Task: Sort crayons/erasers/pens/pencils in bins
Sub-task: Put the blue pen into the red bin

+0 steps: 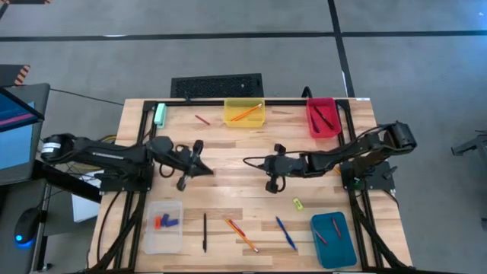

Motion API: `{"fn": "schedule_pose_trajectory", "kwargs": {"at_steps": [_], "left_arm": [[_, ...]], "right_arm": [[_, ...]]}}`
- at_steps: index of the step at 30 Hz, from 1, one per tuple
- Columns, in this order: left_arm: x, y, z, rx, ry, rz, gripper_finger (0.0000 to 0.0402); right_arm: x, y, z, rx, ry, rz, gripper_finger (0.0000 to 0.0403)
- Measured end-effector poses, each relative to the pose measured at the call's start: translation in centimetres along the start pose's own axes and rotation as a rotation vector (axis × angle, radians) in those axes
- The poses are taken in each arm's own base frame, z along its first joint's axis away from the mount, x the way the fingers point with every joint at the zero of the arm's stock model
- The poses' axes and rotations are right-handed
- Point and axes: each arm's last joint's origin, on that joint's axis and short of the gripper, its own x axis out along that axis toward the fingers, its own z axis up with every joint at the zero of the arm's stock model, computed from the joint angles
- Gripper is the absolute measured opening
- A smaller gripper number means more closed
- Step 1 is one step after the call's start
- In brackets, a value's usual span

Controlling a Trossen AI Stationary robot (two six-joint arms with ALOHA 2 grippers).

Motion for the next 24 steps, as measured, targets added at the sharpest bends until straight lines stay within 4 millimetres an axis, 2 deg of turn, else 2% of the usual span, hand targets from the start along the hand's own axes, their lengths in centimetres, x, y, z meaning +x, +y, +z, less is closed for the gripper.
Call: {"fn": "schedule_pose_trajectory", "kwargs": {"at_steps": [6,13,19,24], "left_arm": [[-0.4,1.3,-1.2,0.095,-0.192,-0.017,0.0],[-0.1,3.0,-2.1,0.126,-0.193,0.061,0.0],[-0.1,3.9,-2.5,0.117,-0.207,0.113,0.0],[-0.1,4.1,-2.7,0.083,-0.192,0.138,0.0]], "right_arm": [[-0.9,1.8,1.5,0.102,0.092,-0.001,0.0003],[-3.6,4.7,3.0,0.269,0.249,-0.012,0.0002],[-5.7,8.2,1.8,0.478,0.397,0.014,0.0004],[-7.6,11.1,-0.5,0.605,0.501,0.006,0.0028]]}}
